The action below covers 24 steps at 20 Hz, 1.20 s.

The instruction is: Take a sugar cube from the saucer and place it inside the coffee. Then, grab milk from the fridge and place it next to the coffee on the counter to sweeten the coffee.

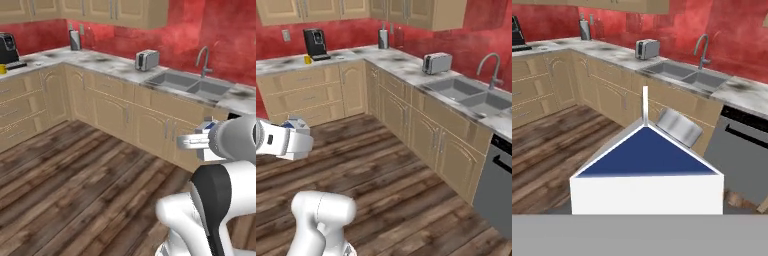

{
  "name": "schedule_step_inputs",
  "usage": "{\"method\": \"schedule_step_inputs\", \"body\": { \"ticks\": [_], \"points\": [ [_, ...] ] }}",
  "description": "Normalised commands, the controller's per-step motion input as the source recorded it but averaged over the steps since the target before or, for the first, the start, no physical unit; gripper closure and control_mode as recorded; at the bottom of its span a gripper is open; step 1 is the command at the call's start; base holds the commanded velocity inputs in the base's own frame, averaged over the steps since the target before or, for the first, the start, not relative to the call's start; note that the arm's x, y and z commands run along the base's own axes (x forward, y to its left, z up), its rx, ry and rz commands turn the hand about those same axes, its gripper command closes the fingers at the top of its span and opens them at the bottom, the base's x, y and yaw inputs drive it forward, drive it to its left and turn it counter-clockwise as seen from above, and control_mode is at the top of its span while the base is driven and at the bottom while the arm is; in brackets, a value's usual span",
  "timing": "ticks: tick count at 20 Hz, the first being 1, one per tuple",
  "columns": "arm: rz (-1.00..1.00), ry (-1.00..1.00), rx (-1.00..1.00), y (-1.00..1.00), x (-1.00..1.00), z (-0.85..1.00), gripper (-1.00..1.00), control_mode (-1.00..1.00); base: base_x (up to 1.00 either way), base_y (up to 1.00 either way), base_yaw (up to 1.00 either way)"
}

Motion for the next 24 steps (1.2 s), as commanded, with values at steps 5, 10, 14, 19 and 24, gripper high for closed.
{"method": "schedule_step_inputs", "body": {
  "ticks": [5, 10, 14, 19, 24],
  "points": [
    [0.0, 0.0, 0.0, 0.0, 0.0, 0.0, 1.0, 1.0, 1.0, 0.91, 0.05],
    [0.0, 0.0, 0.0, 0.0, 0.0, 0.0, 1.0, 1.0, 1.0, 0.74, 0.08],
    [0.0, 0.0, 0.0, 0.0, 0.0, 0.0, 1.0, 1.0, 1.0, 0.1, 0.24],
    [0.0, 0.0, 0.0, 0.0, 0.0, 0.0, 1.0, 1.0, 1.0, -0.06, 0.37],
    [0.0, 0.0, 0.0, 0.0, 0.0, 0.0, 1.0, 1.0, 1.0, -0.09, 0.35]
  ]
}}
